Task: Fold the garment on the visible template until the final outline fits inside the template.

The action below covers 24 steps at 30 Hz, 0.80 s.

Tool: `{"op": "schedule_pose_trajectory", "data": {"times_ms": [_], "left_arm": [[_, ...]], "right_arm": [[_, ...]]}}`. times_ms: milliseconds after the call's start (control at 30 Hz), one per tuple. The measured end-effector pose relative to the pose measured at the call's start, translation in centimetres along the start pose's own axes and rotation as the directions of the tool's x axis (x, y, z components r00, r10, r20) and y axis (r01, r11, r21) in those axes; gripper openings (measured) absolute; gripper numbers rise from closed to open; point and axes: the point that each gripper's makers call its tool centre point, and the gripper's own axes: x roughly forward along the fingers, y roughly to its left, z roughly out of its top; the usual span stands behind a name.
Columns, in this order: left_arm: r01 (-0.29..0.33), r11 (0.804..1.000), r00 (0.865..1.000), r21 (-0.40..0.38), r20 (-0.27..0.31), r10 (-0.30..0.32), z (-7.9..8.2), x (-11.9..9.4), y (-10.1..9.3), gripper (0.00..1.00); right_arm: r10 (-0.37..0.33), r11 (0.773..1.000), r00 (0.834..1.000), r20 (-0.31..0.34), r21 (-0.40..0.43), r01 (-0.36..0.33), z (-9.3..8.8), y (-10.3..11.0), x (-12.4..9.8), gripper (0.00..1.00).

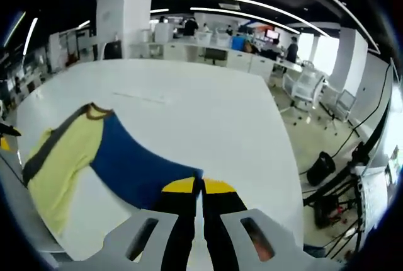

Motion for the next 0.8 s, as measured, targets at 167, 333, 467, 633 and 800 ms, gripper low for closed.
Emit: {"op": "schedule_pose_trajectory", "data": {"times_ms": [167,333,467,633,800], "left_arm": [[0.001,1.000,1.000,0.001,-0.007,-0.001,0.3,0.4,0.0,0.78],[0.001,1.000,1.000,0.001,-0.013,-0.001,0.5,0.7,0.1,0.78],[0.001,1.000,1.000,0.000,-0.019,-0.001,0.6,1.1,0.1,0.78],[0.000,1.000,1.000,-0.002,-0.026,0.000,0.6,1.6,0.2,0.78],[-0.004,1.000,1.000,-0.008,-0.031,0.004,0.6,1.8,0.3,0.78]], "right_arm": [[-0.009,1.000,1.000,-0.011,0.006,0.009,-0.4,-0.8,0.5,0.03],[-0.016,1.000,0.999,-0.032,0.002,0.016,-1.0,-1.7,1.3,0.03],[-0.019,1.000,0.999,-0.043,0.002,0.019,-1.1,-2.4,2.0,0.03],[-0.018,1.000,0.998,-0.058,-0.011,0.018,-1.3,-2.8,2.8,0.03],[-0.018,1.000,0.997,-0.072,-0.011,0.017,-1.7,-3.2,3.5,0.03]]}}
